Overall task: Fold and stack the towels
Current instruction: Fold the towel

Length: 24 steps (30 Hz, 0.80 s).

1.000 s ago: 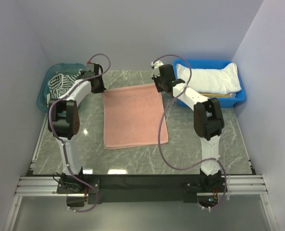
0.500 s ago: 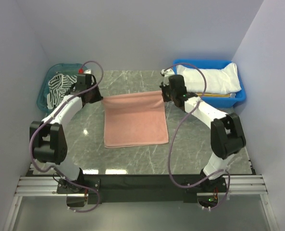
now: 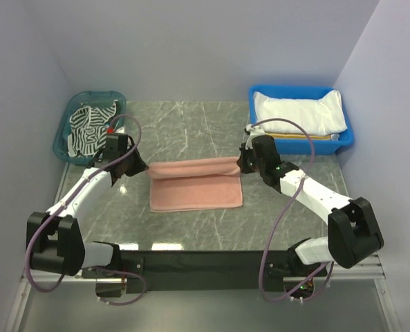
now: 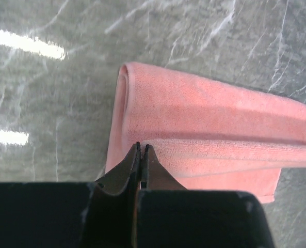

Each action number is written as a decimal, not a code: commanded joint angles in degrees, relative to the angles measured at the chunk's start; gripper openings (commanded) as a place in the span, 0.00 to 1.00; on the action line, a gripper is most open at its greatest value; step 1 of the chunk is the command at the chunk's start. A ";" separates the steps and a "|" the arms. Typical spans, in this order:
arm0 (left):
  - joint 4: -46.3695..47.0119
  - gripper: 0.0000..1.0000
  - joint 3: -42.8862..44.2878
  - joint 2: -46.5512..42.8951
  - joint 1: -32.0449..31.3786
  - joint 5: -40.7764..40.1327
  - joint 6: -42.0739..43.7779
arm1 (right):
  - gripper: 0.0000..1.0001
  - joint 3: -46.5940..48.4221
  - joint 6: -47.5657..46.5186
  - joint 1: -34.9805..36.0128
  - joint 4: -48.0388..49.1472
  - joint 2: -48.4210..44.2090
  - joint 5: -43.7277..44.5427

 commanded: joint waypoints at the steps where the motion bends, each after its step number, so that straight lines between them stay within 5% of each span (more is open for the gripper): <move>1: -2.40 0.01 -2.35 -3.32 1.09 -5.59 -1.05 | 0.00 -3.28 4.69 -1.30 -1.55 -3.46 5.62; 24: 0.23 0.01 -16.43 -6.76 -0.32 -5.07 -10.11 | 0.00 -11.03 15.43 -1.04 0.47 2.16 1.31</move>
